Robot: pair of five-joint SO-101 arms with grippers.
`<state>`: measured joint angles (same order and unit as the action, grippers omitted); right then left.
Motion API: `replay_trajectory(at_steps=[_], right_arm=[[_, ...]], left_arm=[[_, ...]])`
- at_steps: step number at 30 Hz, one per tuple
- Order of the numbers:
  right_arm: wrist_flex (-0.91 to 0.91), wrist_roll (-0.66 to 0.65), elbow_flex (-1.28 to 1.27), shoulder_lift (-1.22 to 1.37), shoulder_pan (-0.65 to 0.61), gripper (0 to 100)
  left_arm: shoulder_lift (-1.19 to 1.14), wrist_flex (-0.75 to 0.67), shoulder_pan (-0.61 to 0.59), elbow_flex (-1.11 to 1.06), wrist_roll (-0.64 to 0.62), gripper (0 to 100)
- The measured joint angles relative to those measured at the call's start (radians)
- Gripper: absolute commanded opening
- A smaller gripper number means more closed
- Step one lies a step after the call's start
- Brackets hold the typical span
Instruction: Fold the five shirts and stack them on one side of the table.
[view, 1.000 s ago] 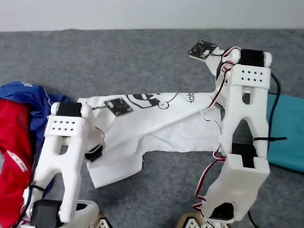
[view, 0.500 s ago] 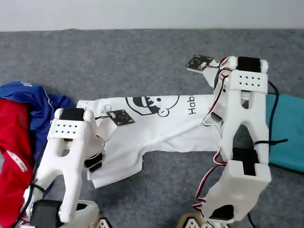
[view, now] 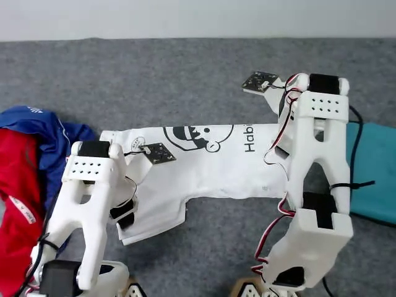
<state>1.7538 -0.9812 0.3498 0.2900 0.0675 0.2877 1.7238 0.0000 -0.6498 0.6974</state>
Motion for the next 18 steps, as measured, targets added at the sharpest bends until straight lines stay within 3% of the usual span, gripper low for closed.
replay_trajectory(at_steps=[11, 16, 18], right_arm=[[0.0, 0.002, 0.0, 0.0, -0.008, 12.7], [0.0, 0.089, 0.0, 0.0, -0.061, 0.9], [0.0, 0.127, 0.0, 0.009, -0.091, 1.5]], left_arm=[[0.06, 0.0, 0.0, 0.091, -0.055, 9], [0.181, 0.003, 0.0, 0.173, -0.133, 4], [0.219, 0.003, 0.0, 0.178, -0.158, 0]])
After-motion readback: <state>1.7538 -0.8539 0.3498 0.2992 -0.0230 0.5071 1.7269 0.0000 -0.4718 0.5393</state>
